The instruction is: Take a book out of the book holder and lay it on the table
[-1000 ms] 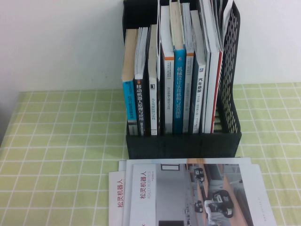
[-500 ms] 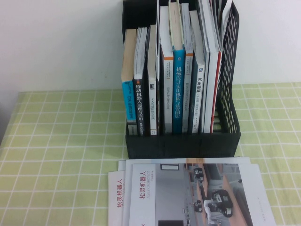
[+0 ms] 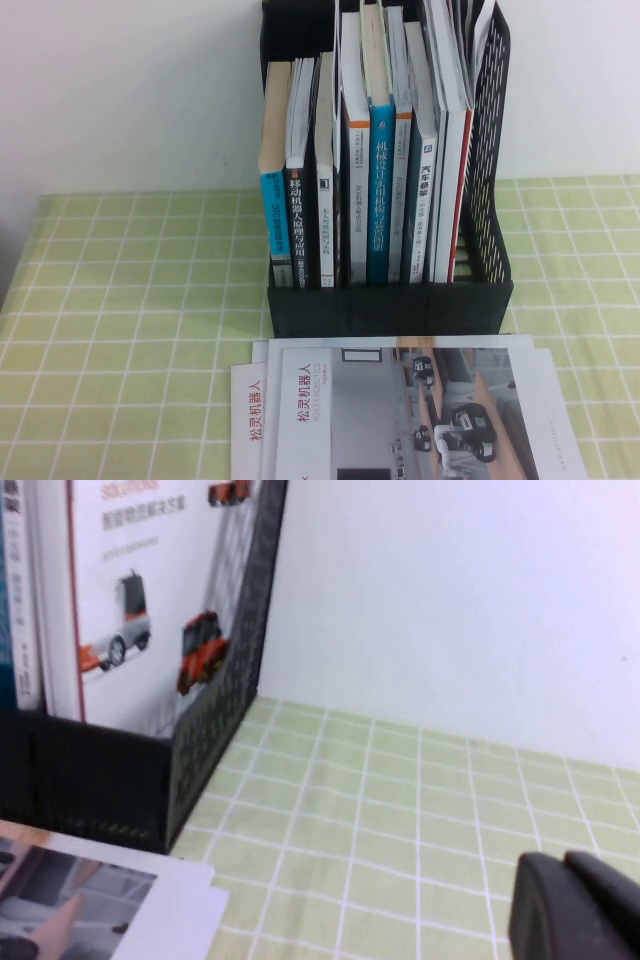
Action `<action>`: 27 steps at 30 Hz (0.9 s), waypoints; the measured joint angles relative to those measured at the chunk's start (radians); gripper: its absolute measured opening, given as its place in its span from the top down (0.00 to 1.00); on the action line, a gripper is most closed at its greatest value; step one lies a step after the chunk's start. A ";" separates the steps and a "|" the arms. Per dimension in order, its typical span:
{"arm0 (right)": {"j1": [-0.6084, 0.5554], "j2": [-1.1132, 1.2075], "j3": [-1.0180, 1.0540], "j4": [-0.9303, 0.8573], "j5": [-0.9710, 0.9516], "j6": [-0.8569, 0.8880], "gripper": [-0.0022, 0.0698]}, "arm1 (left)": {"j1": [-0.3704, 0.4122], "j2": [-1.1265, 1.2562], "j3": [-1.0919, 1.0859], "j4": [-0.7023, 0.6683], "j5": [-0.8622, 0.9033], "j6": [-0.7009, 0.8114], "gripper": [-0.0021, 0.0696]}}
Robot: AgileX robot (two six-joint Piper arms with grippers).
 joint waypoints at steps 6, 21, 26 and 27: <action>-0.050 -0.103 0.106 0.064 0.107 0.007 0.97 | 0.000 0.000 0.000 0.000 0.000 -0.002 0.97; -0.051 -0.102 0.108 0.106 0.173 0.014 0.97 | 0.000 0.000 0.000 0.000 0.000 -0.002 0.97; -0.051 -0.102 0.108 0.108 0.173 0.014 0.97 | 0.000 0.000 0.000 0.000 0.000 -0.002 0.97; -0.051 -0.102 0.108 0.108 0.173 0.014 0.97 | 0.000 0.000 0.000 0.000 0.000 -0.002 0.97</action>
